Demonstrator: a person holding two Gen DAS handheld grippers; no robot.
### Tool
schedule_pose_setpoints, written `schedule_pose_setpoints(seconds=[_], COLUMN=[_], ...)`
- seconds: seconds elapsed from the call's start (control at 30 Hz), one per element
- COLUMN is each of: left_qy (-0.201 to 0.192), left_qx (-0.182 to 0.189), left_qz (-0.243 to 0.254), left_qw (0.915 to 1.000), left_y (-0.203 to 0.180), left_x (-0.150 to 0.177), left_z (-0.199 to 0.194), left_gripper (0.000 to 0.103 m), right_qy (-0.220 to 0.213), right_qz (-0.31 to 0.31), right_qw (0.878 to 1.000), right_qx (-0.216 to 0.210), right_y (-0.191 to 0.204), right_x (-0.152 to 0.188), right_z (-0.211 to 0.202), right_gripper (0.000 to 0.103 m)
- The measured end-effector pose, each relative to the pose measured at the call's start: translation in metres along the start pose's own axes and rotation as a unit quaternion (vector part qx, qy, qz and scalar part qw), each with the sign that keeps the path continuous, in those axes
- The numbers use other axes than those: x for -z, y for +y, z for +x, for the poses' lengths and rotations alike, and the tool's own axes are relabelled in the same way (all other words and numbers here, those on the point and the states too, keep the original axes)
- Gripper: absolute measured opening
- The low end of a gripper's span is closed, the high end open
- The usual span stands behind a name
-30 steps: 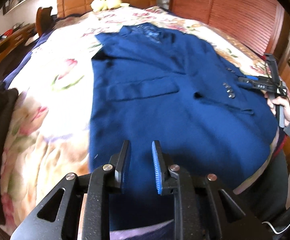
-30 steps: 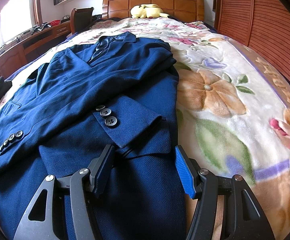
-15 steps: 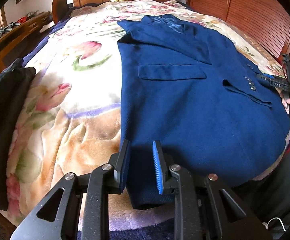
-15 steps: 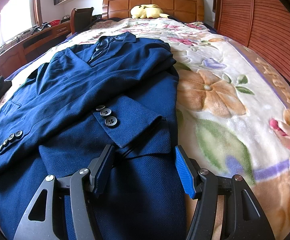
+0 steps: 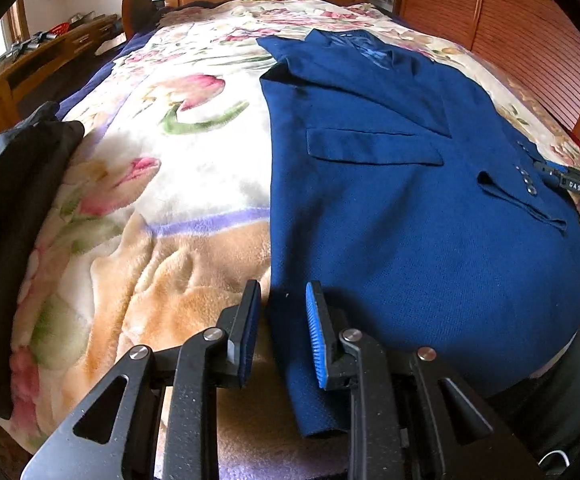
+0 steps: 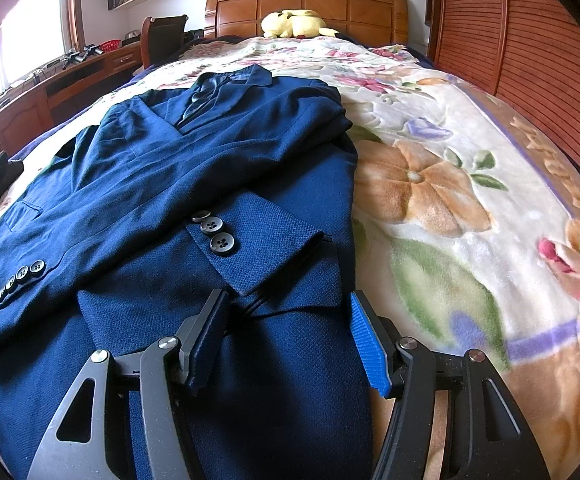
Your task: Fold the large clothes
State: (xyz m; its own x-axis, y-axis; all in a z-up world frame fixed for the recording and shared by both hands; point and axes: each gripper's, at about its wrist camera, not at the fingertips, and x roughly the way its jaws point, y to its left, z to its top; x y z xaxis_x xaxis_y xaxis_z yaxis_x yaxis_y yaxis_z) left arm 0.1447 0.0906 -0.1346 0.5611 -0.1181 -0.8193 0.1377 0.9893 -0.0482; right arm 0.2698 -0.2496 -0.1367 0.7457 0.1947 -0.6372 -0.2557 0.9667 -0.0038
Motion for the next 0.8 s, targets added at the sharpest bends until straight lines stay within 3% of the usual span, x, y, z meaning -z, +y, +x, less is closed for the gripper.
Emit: schedule_pose_setpoints(seconds=[0.13, 0.27, 0.63, 0.8], left_qy=[-0.008, -0.023, 0.009, 0.008], left_qx=[0.008, 0.007, 0.052, 0.048], left_qz=[-0.03, -0.025, 0.001, -0.004], left_qw=[0.9995, 0.9994, 0.9986, 0.9988], left_y=[0.004, 0.001, -0.006, -0.008], left_x=[0.003, 0.01, 0.009, 0.007], left_z=[-0.004, -0.006, 0.005, 0.006], left_gripper=[0.024, 0.024, 0.025, 0.025], right_qy=[0.0, 0.0, -0.001, -0.002], right_qz=[0.0, 0.0, -0.001, -0.003], right_qw=[1.0, 1.0, 1.0, 1.0], right_qx=[0.0, 0.0, 0.001, 0.003], right_y=[0.0, 0.0, -0.002, -0.002], right_x=[0.0, 0.0, 0.0, 0.001], right_z=[0.0, 0.0, 0.0, 0.0], right_gripper=[0.063, 0.063, 0.062, 0.063])
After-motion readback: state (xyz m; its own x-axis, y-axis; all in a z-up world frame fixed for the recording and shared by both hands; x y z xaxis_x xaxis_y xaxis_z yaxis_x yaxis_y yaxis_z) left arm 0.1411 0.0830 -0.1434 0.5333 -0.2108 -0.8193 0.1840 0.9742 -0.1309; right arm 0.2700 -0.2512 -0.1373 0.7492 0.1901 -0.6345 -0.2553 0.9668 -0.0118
